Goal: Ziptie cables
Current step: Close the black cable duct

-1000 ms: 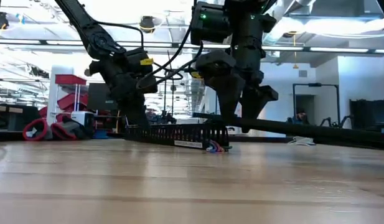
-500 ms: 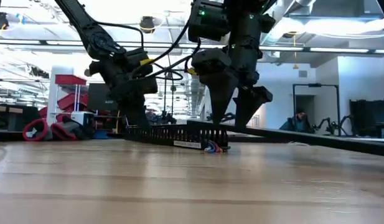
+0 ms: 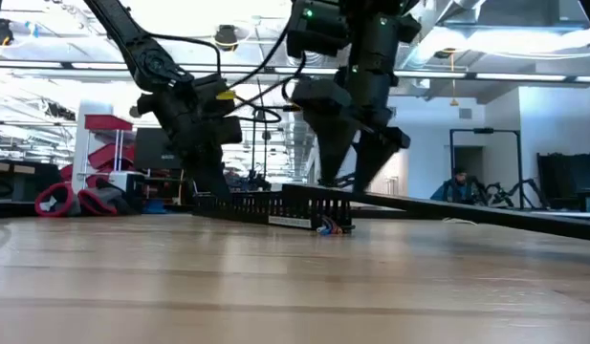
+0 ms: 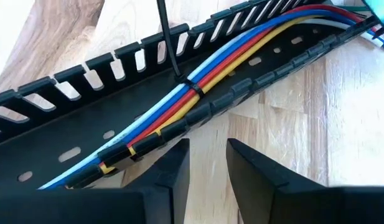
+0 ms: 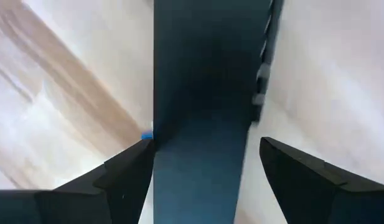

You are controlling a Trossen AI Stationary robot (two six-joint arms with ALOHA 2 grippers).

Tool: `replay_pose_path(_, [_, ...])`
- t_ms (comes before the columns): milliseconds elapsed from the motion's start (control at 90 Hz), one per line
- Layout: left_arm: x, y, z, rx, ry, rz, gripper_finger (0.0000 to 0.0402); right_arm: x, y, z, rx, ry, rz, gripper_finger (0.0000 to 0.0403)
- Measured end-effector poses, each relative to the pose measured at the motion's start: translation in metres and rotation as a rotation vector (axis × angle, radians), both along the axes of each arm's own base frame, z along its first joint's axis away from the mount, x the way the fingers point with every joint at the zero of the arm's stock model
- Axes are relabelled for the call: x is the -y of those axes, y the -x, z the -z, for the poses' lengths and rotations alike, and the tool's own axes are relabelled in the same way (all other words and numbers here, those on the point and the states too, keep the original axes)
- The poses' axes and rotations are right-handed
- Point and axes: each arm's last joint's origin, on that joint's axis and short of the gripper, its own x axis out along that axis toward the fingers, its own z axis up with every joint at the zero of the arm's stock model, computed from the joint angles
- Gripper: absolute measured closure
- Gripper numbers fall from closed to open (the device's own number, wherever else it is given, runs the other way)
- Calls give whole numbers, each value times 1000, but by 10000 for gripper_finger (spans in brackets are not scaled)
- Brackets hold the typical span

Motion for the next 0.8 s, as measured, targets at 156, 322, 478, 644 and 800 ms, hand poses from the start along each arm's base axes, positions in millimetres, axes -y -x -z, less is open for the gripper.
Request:
replay_pose_path(156, [0, 0, 0, 0, 0, -1, 300, 3, -4, -7, 25, 50, -2, 117])
replay_pose_path(322, [0, 0, 0, -7, -6, -13, 300, 7, -8, -8, 70, 81, -4, 117])
replay_pose_path(478, [-1, 0, 0, -13, -13, -23, 300, 12, -11, -10, 101, 160, -15, 117])
replay_pose_path(644, [-1, 0, 0, -14, -13, -30, 300, 14, -16, 0, 80, 207, -55, 117])
replay_pose_path(800, [-1, 0, 0, -20, -12, -42, 300, 14, -20, 11, 46, 210, -67, 117])
